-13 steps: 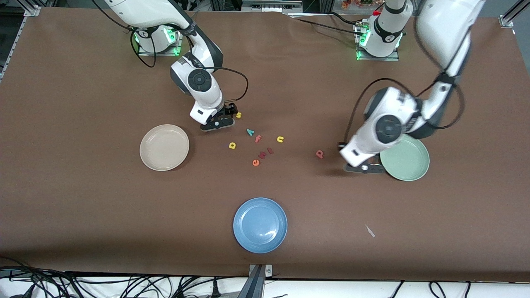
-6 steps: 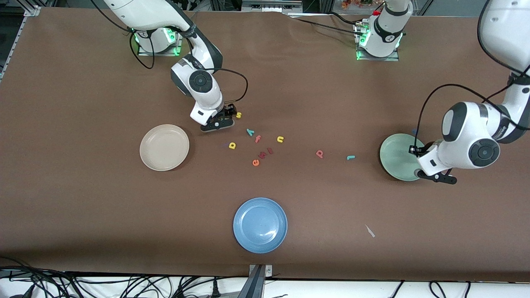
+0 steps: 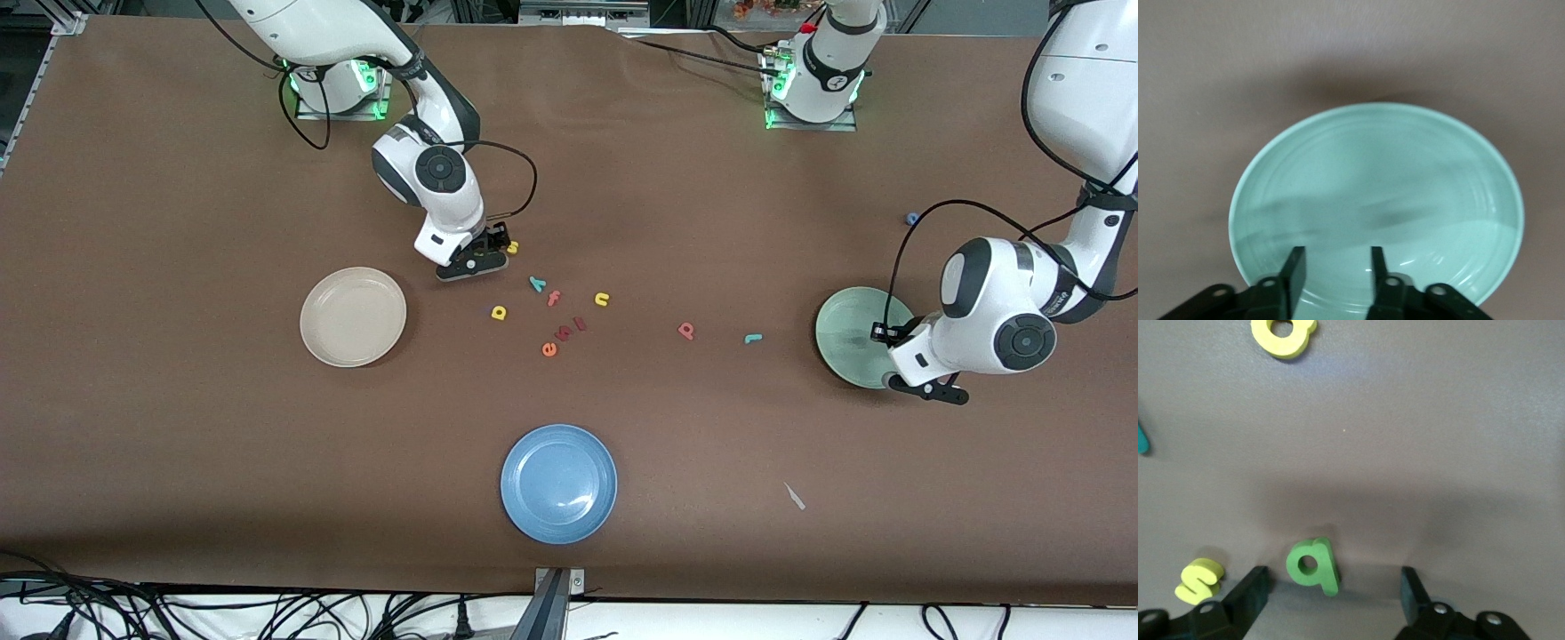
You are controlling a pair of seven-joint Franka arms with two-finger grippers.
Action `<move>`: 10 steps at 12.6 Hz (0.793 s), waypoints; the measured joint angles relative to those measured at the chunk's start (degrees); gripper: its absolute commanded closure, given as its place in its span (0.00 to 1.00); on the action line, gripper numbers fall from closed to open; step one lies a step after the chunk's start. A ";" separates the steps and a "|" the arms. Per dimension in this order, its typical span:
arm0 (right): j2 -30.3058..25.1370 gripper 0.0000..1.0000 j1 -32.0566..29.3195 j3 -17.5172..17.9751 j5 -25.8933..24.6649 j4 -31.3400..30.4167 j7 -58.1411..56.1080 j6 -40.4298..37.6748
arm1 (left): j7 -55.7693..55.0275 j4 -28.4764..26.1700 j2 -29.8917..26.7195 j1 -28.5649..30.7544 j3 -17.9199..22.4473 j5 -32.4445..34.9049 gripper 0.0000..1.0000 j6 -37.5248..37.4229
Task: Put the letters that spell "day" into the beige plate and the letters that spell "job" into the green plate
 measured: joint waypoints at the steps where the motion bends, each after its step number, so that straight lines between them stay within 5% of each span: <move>1: -0.01 0.28 0.02 -0.04 -0.03 0.00 0.02 0.00 | -0.01 0.34 -0.54 0.05 -0.82 0.00 0.01 -0.02; 5: -0.24 0.40 0.07 -0.17 -0.04 0.08 0.10 0.02 | -4.94 4.19 -4.48 0.03 -8.17 -2.88 0.00 -5.39; 10: -0.37 0.56 0.09 -0.24 -0.05 0.25 0.14 0.06 | -24.31 4.65 -5.93 -2.22 -17.69 -4.87 0.01 -7.53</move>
